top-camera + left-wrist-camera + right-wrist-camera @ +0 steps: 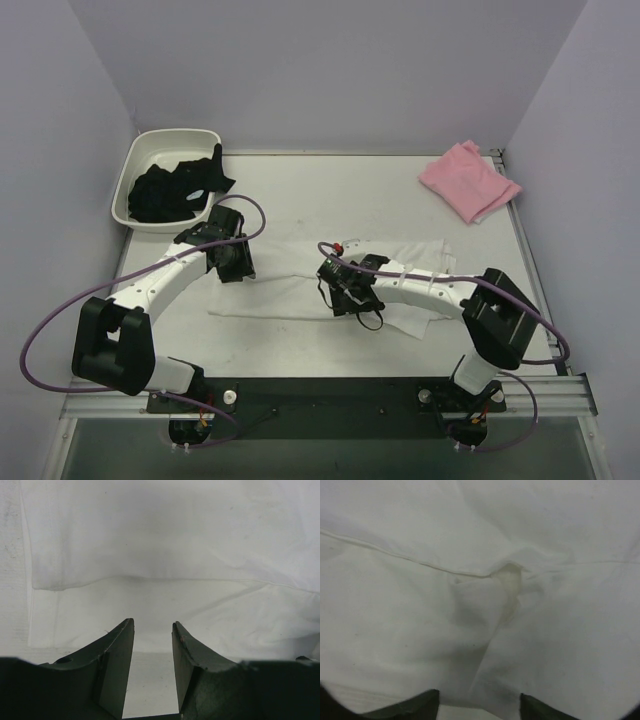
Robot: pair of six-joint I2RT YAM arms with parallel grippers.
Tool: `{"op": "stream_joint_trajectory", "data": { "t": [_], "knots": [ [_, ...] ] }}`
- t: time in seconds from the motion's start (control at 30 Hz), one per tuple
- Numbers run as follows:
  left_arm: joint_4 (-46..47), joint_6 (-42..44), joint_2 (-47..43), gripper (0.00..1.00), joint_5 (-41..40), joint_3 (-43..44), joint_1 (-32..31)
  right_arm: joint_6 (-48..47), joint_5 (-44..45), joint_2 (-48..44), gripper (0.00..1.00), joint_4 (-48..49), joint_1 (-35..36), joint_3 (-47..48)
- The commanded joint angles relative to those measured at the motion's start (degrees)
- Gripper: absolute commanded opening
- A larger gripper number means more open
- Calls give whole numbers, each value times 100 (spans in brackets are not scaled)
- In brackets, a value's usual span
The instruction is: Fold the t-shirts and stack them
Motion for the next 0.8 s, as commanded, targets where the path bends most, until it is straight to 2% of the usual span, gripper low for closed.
{"op": "stream_joint_trajectory", "data": {
  "t": [0.0,0.07,0.1,0.33,0.47,0.53,0.63,0.7,0.77],
  "knots": [
    [172,43,-161,49,54,3,-24,-65,258,72,82,-146,48,150],
    [190,52,-196,55,54,12,-33,-65,538,-129,98,-181,-31,220],
    [190,69,-213,60,54,21,-42,-91,601,-356,99,-190,-84,247],
    [76,175,-477,64,54,205,-77,-398,638,-1061,100,-111,-1269,335],
    [-196,289,-530,67,45,520,-68,-451,-187,-1228,100,791,-2322,28],
    [-381,342,-521,69,-8,636,-59,-416,-608,-1246,100,1136,-2596,-157],
    [-452,386,-670,80,0,698,-16,-408,-812,-1071,100,1549,-2949,-175],
    [-443,412,-845,93,62,654,72,-347,-1040,-913,100,1725,-3159,-218],
    [-443,456,-942,93,247,619,134,-293,-1260,-842,100,2094,-3274,-376]
  ]
}}
